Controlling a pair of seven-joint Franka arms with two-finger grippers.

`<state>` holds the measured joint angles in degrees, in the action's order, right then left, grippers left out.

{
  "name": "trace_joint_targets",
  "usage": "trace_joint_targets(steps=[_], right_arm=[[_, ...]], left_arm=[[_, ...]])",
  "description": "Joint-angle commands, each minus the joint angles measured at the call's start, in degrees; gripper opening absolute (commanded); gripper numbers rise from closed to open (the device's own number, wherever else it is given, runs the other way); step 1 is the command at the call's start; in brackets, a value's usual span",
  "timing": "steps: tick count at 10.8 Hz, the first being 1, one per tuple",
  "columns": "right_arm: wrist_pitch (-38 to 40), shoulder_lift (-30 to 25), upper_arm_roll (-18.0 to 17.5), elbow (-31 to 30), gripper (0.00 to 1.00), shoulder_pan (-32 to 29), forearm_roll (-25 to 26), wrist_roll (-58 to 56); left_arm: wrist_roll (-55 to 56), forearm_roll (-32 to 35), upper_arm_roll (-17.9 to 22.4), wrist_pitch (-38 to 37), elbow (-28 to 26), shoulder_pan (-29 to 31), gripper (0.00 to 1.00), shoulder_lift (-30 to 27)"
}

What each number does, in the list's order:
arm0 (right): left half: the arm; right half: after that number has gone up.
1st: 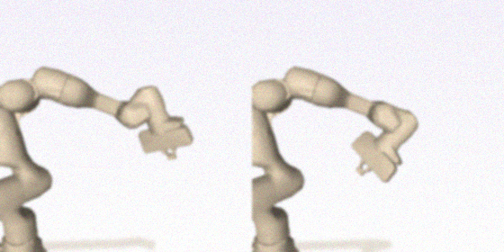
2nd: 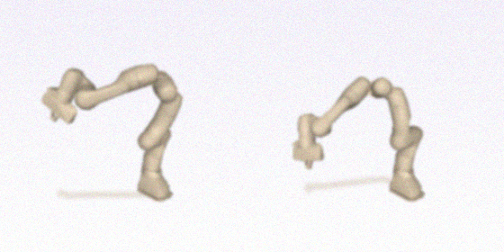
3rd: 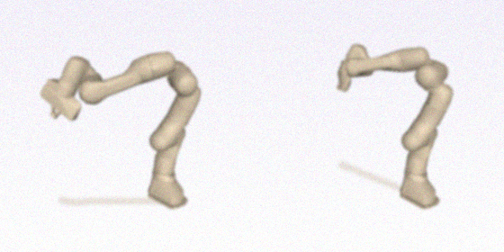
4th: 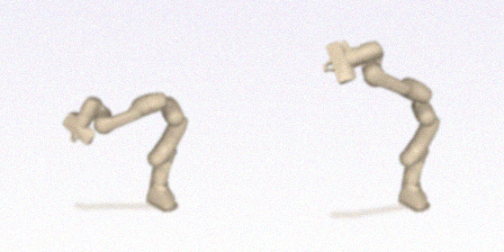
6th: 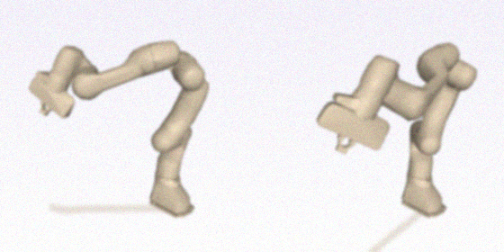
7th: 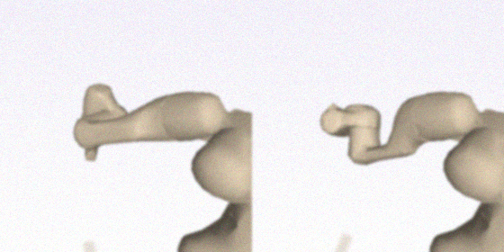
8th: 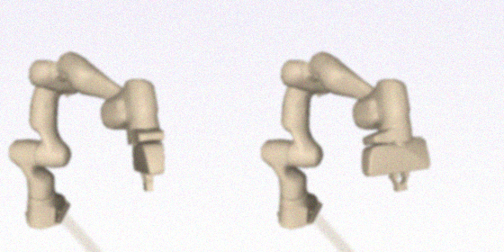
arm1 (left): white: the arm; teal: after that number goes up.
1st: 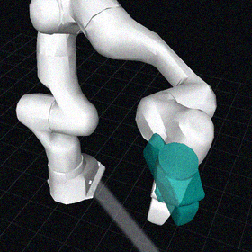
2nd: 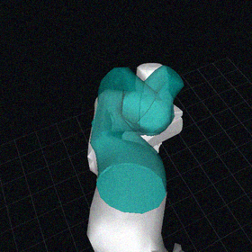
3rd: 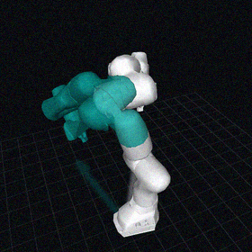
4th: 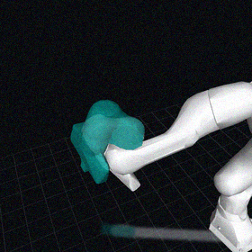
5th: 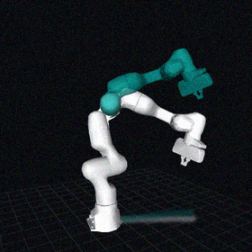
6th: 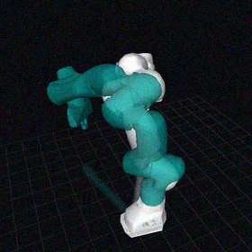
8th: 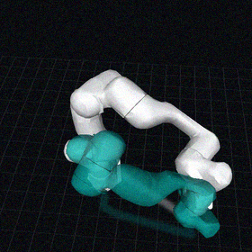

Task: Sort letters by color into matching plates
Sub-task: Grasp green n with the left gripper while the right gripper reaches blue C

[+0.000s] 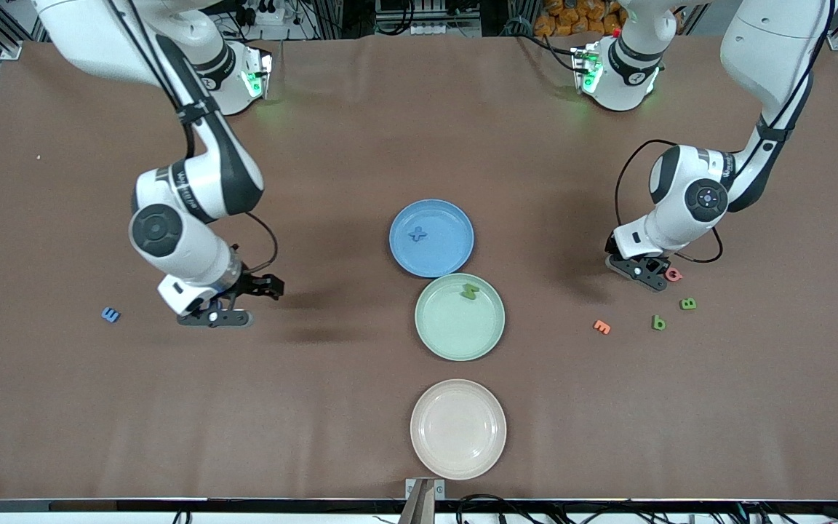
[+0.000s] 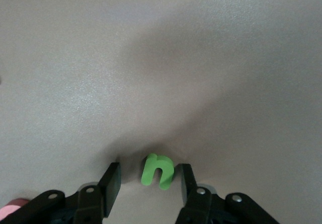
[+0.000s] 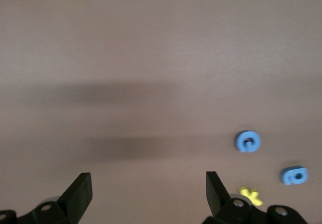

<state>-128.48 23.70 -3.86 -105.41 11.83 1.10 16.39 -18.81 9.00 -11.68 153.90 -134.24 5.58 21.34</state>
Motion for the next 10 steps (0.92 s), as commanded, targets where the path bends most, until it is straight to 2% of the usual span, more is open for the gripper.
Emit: trace_joint_targets(steps=[1,2,3,6,10], right_arm=[[0.4,-2.0,-1.0,-2.8,1.00,-4.9,0.8,-4.9],[0.9,-2.0,-1.0,-3.0,1.00,-6.5,0.8,-7.0],[1.0,-1.9,-1.0,-3.0,1.00,-8.1,0.8,-8.7],[-0.2,-0.9,-1.0,-3.4,1.00,-10.8,1.0,-11.4],[-10.1,2.0,-1.0,-7.7,1.00,-12.4,1.5,-12.7]], left_arm=[[1.6,1.3,-0.2,1.1,-0.1,-0.2,0.33,0.2],[1.6,1.3,-0.2,1.7,0.0,-0.2,0.14,0.3],[1.6,1.3,-0.2,2.2,0.2,-0.3,0.00,0.3],[2.2,1.3,-0.4,2.1,3.0,-1.3,0.00,-0.2],[6.9,0.9,-0.8,-0.7,12.9,-4.6,0.00,0.1]])
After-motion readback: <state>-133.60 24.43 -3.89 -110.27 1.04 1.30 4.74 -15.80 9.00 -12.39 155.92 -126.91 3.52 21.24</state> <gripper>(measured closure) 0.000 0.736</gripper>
